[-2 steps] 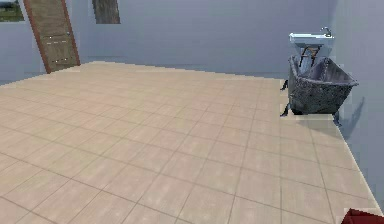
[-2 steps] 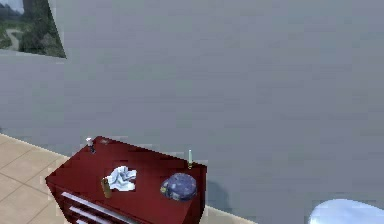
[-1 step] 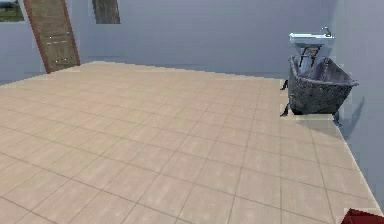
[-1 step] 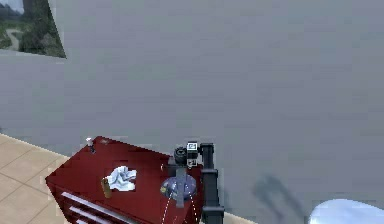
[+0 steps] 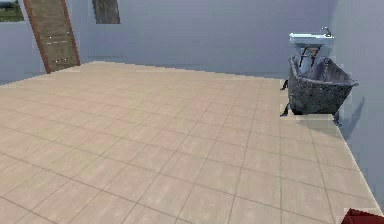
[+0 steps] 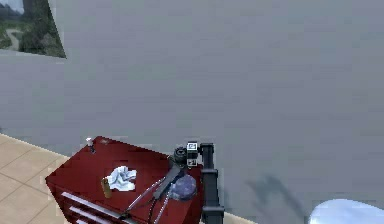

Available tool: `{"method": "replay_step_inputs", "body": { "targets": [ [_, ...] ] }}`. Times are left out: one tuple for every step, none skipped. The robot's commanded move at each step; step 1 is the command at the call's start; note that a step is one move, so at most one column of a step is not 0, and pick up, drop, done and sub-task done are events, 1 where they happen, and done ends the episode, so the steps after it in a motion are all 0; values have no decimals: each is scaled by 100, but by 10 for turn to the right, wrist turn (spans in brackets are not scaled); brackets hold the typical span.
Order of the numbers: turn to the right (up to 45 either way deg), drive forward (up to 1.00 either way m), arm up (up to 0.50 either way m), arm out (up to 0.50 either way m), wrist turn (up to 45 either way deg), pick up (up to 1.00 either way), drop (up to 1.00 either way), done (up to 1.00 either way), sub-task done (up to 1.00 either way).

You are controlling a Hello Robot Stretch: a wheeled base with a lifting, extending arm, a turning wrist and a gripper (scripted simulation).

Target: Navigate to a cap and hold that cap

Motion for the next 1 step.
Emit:
{"method": "replay_step_inputs", "body": {
  "targets": [
    [0, 0, 0, 0, 450, 0, 0, 0, 0]
  ]
}}
